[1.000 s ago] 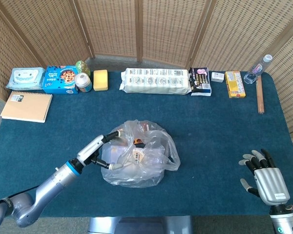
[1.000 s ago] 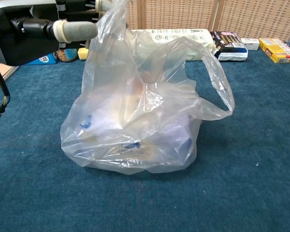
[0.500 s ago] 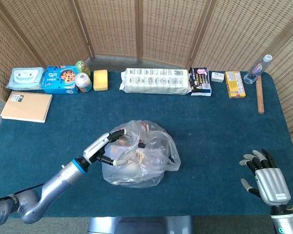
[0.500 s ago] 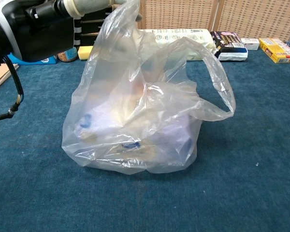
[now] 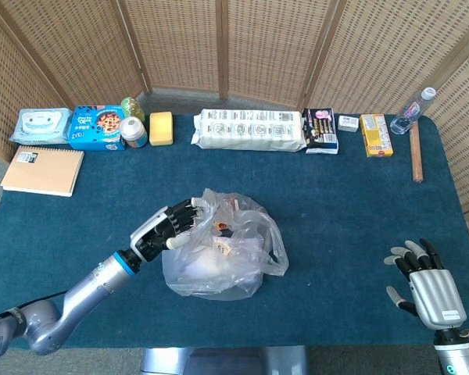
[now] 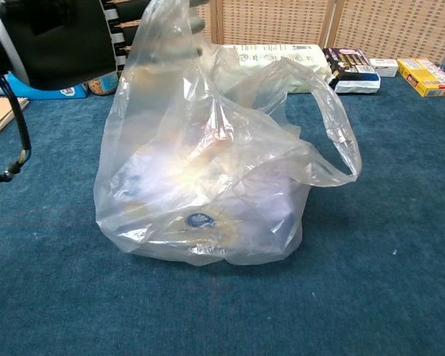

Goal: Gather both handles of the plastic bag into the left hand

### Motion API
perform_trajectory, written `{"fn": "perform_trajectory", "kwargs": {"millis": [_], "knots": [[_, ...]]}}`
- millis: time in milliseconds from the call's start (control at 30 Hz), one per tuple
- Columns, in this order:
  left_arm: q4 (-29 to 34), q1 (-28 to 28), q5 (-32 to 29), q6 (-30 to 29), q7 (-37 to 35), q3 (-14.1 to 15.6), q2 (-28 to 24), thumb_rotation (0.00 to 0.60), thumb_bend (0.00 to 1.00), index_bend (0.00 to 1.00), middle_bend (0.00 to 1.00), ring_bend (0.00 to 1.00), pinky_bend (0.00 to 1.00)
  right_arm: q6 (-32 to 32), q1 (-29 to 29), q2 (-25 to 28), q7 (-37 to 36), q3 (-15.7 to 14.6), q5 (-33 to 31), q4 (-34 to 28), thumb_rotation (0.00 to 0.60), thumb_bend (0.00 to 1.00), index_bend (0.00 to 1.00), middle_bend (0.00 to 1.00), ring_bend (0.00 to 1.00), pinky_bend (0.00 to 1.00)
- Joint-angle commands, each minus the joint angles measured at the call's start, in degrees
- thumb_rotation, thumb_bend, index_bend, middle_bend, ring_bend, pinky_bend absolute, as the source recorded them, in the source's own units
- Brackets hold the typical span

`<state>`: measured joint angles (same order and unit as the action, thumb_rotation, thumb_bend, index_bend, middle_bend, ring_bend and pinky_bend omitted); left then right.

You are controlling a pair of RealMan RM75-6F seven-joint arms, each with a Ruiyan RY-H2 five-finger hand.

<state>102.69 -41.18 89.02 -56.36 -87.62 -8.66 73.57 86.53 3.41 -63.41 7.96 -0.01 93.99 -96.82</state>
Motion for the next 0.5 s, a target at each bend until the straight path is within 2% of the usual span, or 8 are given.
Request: {"fn": "perform_trajectory", "kwargs": {"millis": [33, 167, 500], "knots": [[-2.59, 0.40, 6.33, -2.33, -10.51, 3.13, -3.37, 0.331, 0.16, 0.21, 0.20, 0.16, 0.24, 0.07, -0.05, 0.06, -0.03, -0.03, 0.03, -0.03, 0.600, 0.28, 0.36, 0.29, 0.17, 0.08], [-4.72, 0.63, 6.83, -3.62, -12.33, 4.63, -5.03, 0.322, 0.16, 0.21, 0.21, 0.16, 0.28, -0.07, 0.09, 0.08, 0.22, 0.00, 0.18, -0.25, 0.600, 0.28, 0.36, 0.29, 0.17, 0.08], [-3.09, -1.40, 1.85, 2.23, -2.84, 5.36, -5.85, 0.327, 0.16, 0.21, 0.21, 0.16, 0.28, 0.03, 0.14, 0.23, 0.63, 0.03, 0.39, -0.78, 0.600, 0.28, 0.37, 0.29, 0.17, 0.08]]}}
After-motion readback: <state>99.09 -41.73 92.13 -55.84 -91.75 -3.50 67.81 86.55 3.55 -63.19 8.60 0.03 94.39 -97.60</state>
